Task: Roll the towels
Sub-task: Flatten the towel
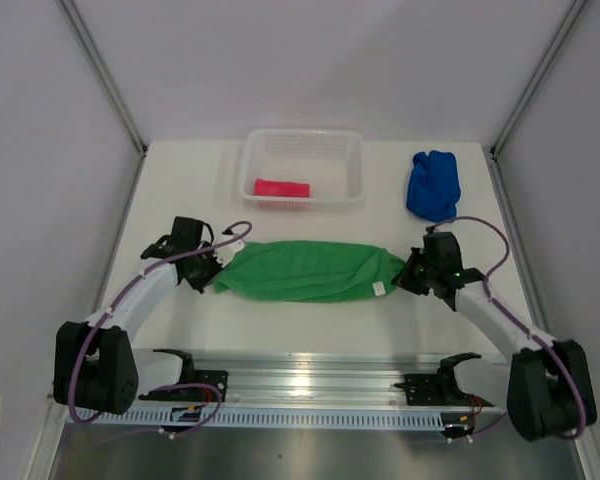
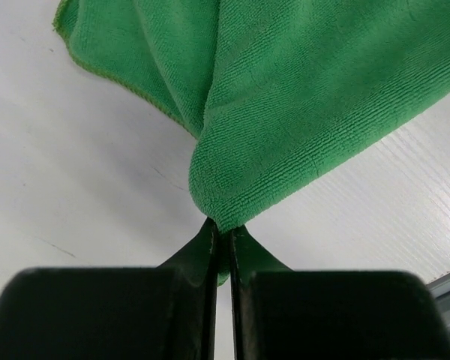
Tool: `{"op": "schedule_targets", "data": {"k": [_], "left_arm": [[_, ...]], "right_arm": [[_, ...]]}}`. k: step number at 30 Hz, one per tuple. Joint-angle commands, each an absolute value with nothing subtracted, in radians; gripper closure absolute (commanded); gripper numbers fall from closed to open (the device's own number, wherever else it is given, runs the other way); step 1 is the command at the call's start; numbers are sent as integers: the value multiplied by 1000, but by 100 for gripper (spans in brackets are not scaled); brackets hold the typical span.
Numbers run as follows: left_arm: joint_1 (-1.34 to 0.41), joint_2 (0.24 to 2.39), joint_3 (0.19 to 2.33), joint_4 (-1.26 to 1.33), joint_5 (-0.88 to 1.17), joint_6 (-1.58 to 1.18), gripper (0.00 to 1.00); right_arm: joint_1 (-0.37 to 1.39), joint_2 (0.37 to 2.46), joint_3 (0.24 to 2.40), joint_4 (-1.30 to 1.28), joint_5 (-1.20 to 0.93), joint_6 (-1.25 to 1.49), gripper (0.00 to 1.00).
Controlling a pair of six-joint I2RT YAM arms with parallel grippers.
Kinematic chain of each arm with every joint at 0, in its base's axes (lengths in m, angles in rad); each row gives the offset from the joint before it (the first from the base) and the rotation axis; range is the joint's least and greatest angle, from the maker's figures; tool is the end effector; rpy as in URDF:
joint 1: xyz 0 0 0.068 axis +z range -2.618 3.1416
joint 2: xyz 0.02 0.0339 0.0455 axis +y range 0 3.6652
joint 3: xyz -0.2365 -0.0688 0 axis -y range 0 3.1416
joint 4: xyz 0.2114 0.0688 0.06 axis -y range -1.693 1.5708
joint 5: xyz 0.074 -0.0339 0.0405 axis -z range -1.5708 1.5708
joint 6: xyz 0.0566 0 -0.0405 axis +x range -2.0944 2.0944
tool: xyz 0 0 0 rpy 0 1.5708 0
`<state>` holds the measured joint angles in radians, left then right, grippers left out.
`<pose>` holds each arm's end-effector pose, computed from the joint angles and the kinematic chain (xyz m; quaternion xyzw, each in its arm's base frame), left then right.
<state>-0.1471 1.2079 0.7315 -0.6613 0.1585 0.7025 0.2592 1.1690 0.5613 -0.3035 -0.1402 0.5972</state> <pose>0.2024 -0.0390 0.1731 0.4167 0.8800 -0.0156 0.2272 0.2058 0.0628 0.1570 0.1364 0.9342 0.1944 0.2664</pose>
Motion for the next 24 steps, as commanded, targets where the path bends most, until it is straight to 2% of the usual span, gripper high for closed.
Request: {"op": "schedule_targets", "data": {"k": [1, 4, 10, 19, 24], "left_arm": [[-152, 1167, 804, -684, 141, 661, 95], [-152, 1148, 879, -713, 130, 643, 98], [-152, 1127, 1081, -747, 109, 659, 97], [-152, 1270, 1333, -669, 6, 738, 98], [-150, 1299, 1367, -588, -74, 799, 97]], "right_arm": [[189, 961, 661, -423, -181, 563, 100], [123, 923, 750, -498, -242, 522, 100], [43, 1021, 1001, -470, -374, 497, 100], [-23, 1354, 1447, -412, -437, 477, 100], [-23, 1359, 1508, -433, -437, 463, 100]]}}
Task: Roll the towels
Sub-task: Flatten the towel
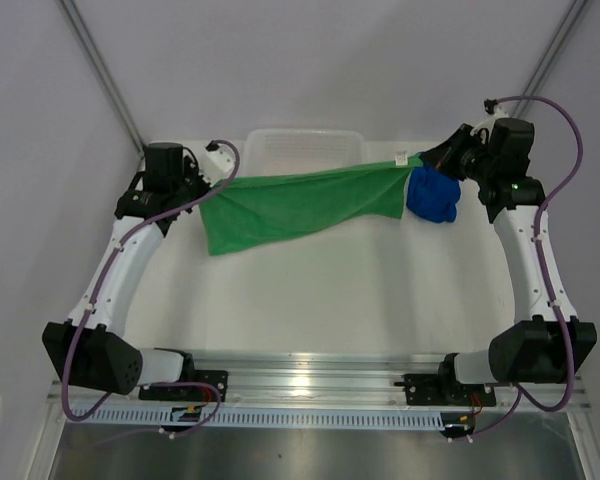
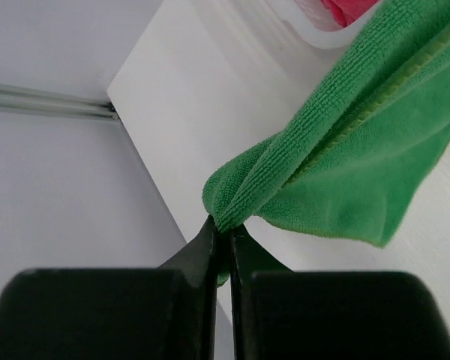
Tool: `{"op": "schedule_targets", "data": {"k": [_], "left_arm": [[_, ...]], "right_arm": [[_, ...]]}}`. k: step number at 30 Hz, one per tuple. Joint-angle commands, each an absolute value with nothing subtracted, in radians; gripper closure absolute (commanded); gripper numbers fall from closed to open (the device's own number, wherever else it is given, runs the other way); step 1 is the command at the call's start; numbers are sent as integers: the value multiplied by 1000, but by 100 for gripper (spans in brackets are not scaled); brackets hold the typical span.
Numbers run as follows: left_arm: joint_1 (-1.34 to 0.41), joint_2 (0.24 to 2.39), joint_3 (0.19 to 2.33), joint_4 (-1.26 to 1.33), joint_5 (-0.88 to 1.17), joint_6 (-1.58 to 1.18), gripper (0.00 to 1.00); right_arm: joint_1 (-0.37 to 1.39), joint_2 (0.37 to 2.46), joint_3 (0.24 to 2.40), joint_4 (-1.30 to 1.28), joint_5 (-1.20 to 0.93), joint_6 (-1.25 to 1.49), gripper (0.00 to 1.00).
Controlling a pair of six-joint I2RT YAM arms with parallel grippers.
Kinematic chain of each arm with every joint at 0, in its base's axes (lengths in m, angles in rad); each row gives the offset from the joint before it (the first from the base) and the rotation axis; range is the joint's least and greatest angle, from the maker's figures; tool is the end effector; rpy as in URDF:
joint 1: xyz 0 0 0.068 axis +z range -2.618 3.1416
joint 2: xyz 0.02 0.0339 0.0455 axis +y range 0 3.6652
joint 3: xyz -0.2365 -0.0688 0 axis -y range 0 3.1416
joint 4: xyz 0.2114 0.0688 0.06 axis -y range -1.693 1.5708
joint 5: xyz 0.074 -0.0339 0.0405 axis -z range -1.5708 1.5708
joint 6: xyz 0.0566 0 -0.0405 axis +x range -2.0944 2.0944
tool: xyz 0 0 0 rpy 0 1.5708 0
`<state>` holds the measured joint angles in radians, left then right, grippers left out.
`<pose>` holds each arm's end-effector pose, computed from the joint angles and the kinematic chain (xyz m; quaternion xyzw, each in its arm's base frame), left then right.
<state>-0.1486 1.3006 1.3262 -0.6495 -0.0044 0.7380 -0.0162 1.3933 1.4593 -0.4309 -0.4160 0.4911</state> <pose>0.2697 -0.0401 0.3305 0.3808 0.8044 0.1343 0.4357 0.3030 0.0180 0.3752 0.0889 0.8095 0.2958 0.4993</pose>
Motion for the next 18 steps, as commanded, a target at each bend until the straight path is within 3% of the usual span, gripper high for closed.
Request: {"op": "schedule_targets", "data": {"k": [1, 10, 11, 18], "left_arm": [[-150, 1289, 1347, -586, -61, 831, 93], [-210, 1177, 942, -785, 228, 1029, 74], [-285, 1186, 793, -866, 251, 1037, 57], [-313, 1215, 721, -917, 241, 942, 51]], "right_arm": [[-21, 1327, 1490, -436, -437, 465, 100], [-3, 1063, 935, -384, -420, 511, 100], [-3, 1010, 766, -315, -420, 558, 100], [-3, 1026, 640, -247, -430, 586, 100]]}}
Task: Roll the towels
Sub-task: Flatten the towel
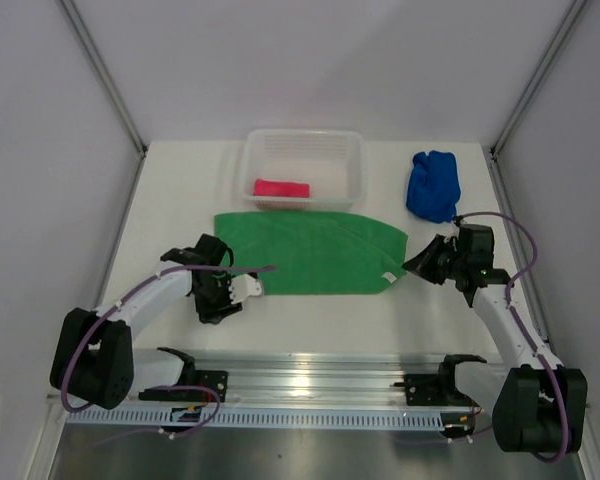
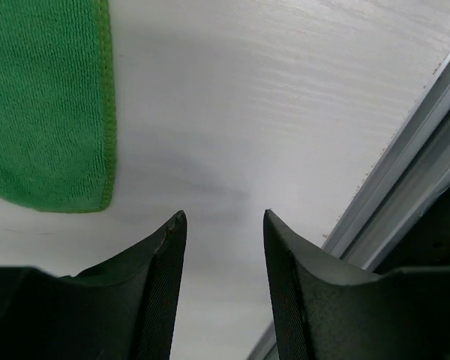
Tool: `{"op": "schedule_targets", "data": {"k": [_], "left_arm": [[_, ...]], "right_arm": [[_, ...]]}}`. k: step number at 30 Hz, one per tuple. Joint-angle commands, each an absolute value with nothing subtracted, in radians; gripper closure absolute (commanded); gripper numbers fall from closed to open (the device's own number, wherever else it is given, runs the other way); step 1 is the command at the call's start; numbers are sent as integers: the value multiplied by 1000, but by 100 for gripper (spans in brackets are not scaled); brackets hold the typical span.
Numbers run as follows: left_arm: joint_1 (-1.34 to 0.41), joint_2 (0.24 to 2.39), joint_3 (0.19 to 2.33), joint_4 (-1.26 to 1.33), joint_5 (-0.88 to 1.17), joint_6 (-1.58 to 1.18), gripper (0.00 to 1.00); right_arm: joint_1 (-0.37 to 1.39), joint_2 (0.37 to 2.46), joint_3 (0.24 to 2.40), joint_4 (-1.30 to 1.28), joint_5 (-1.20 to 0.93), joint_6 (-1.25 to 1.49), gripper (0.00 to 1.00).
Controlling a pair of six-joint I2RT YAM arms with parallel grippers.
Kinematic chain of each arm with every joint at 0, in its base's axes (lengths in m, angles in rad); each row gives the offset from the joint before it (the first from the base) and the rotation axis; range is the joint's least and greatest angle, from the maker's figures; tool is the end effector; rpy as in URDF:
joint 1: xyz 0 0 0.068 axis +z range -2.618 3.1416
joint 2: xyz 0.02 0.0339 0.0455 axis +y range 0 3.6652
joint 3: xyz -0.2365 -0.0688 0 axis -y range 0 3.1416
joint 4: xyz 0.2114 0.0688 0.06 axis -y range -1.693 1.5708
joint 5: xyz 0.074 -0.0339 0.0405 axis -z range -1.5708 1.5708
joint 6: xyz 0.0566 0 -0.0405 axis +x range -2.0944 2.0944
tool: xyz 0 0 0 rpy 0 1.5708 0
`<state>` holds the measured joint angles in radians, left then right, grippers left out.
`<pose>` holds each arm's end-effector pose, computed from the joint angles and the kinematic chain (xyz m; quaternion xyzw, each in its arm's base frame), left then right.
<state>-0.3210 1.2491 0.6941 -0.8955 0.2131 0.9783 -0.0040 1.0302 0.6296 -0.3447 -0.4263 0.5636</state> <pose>0.1595 -0.0656 0.1491 0.6055 0.7865 -0.0812 0.0908 0.2087 0.0226 0.2039 0.1692 0.8832 0.2945 0.3233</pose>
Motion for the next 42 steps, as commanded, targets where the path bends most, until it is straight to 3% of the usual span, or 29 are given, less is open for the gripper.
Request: {"op": "schedule_targets", "data": {"k": [1, 8, 24, 26, 27, 29, 30, 34, 42], "left_arm": [[-310, 1200, 718, -907, 238, 940, 51], [-310, 1181, 687, -651, 61, 959, 50], [-311, 1531, 813, -730, 6, 1126, 43], [-311, 1545, 802, -732, 5, 1115, 48], [-311, 1549, 798, -720, 5, 1106, 63], [-311, 1548, 779, -713, 5, 1097, 83], [-310, 1546, 776, -715, -26, 1079, 99], [-263, 1491, 787, -753, -8, 1022, 99], [-112, 1174, 919, -842, 135, 899, 99]], "right_arm": [[-3, 1038, 643, -250, -428, 580, 100], [-3, 1061, 676, -256, -428, 551, 100], [-8, 1039, 666, -294, -417, 532, 100], [-12, 1034, 664, -301, -420, 531, 100], [-15, 1034, 664, -313, -422, 526, 100], [-20, 1028, 669, -328, -422, 520, 100], [-24, 1025, 670, -348, -420, 514, 100], [-35, 1002, 693, -409, -411, 479, 100], [-46, 931, 836, -512, -428, 472, 100]]}}
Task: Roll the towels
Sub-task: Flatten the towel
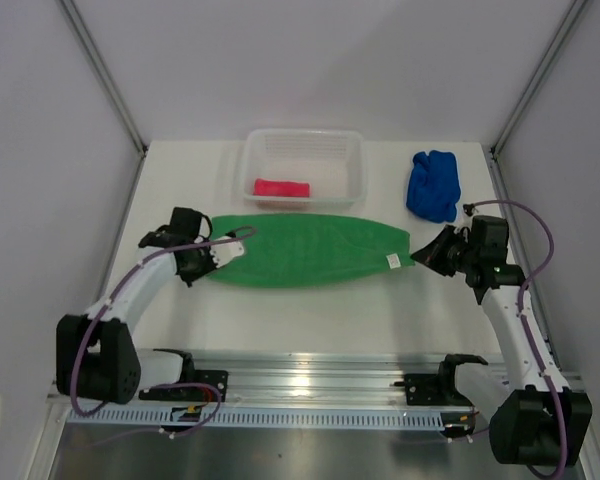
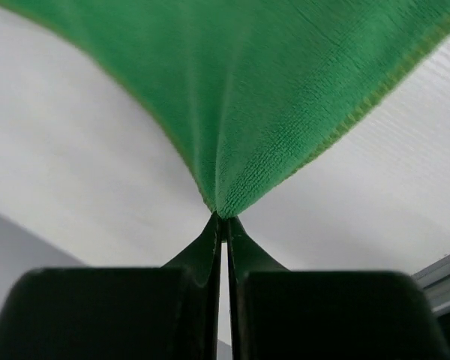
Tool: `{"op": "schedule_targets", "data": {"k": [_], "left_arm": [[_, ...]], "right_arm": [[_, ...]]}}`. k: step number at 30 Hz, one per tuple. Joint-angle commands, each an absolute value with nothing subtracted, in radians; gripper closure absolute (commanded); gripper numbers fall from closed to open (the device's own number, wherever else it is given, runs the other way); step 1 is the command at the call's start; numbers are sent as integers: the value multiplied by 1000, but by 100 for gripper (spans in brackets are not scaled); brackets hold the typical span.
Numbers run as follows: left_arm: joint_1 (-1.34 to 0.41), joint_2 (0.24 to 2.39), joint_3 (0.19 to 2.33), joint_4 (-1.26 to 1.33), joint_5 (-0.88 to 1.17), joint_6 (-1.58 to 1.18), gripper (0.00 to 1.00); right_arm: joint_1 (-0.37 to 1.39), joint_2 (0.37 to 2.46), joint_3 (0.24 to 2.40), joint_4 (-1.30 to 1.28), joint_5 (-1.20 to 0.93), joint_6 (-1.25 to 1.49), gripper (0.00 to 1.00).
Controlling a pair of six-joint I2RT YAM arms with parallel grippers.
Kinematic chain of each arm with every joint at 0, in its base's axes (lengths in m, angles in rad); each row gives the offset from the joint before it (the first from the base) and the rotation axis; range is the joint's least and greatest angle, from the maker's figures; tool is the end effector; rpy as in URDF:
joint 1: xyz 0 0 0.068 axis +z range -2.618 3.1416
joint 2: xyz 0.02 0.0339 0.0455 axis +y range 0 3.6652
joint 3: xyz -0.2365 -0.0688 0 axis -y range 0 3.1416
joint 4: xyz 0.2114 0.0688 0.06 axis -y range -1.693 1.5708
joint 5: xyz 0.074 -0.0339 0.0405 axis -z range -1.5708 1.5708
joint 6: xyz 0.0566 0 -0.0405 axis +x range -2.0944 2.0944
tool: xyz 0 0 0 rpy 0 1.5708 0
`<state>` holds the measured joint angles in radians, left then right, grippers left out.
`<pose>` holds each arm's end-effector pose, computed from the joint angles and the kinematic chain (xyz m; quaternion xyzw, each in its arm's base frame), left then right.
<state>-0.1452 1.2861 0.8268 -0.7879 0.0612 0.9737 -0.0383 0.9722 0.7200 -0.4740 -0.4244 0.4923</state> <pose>0.2084 -0.0340 0.1768 0.5277 0.8335 0.0372 0.1596 0.2011 0.0156 0.2308 0.1505 0.8831 0.2774 0.3471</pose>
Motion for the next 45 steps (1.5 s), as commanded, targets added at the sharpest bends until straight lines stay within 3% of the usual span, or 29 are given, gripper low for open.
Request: {"op": "schedule_targets", "data": {"k": [1, 14, 31, 37, 45], "left_arm": [[-101, 1158, 960, -863, 146, 890, 99], [-69, 1112, 1423, -1103, 158, 752, 99], [-23, 1285, 1598, -839, 48, 736, 99], [-12, 1238, 1510, -808, 61, 773, 99], [-12, 1141, 1191, -850, 130, 860, 99]], "right_arm": [[-48, 931, 862, -518, -428, 472, 100], [-52, 942, 1245, -664, -451, 437, 100], [-64, 1249, 1321, -405, -494, 453, 100], [-66, 1177, 1202, -425, -480, 437, 100], [-61, 1042, 884, -462, -466, 449, 100]]}}
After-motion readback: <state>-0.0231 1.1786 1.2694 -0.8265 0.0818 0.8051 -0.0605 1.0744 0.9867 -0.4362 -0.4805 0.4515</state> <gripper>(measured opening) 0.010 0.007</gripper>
